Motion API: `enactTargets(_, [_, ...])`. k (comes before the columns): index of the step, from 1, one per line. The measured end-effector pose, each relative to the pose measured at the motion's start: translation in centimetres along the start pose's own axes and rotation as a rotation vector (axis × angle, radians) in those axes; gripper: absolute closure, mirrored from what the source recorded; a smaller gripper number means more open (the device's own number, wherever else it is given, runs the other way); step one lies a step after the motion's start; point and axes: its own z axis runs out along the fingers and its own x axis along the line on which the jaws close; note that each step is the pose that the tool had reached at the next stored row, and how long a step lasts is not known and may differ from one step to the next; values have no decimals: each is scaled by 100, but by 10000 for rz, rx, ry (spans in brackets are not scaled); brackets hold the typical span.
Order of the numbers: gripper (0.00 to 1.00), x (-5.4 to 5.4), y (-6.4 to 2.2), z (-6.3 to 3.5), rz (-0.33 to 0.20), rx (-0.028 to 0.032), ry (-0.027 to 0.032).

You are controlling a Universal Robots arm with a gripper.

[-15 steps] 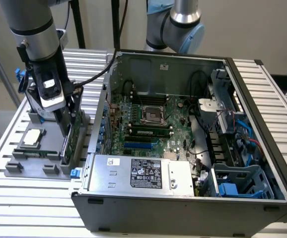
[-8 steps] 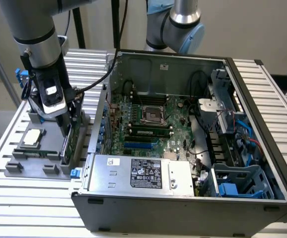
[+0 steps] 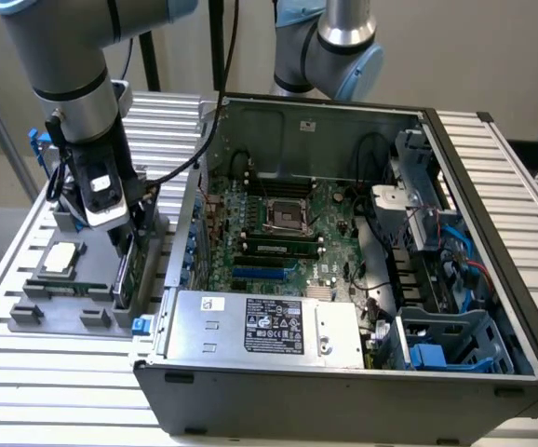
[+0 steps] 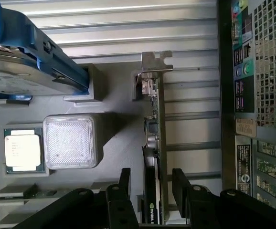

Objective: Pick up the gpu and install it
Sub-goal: 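Pick up the gpu and move the gpu toward the slot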

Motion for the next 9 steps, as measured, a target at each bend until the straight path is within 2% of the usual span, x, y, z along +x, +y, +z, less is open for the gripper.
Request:
enactTargets(6, [52, 0, -5, 108, -2, -1, -10])
enactTargets(9, [52, 1, -5, 118, -1, 0, -9])
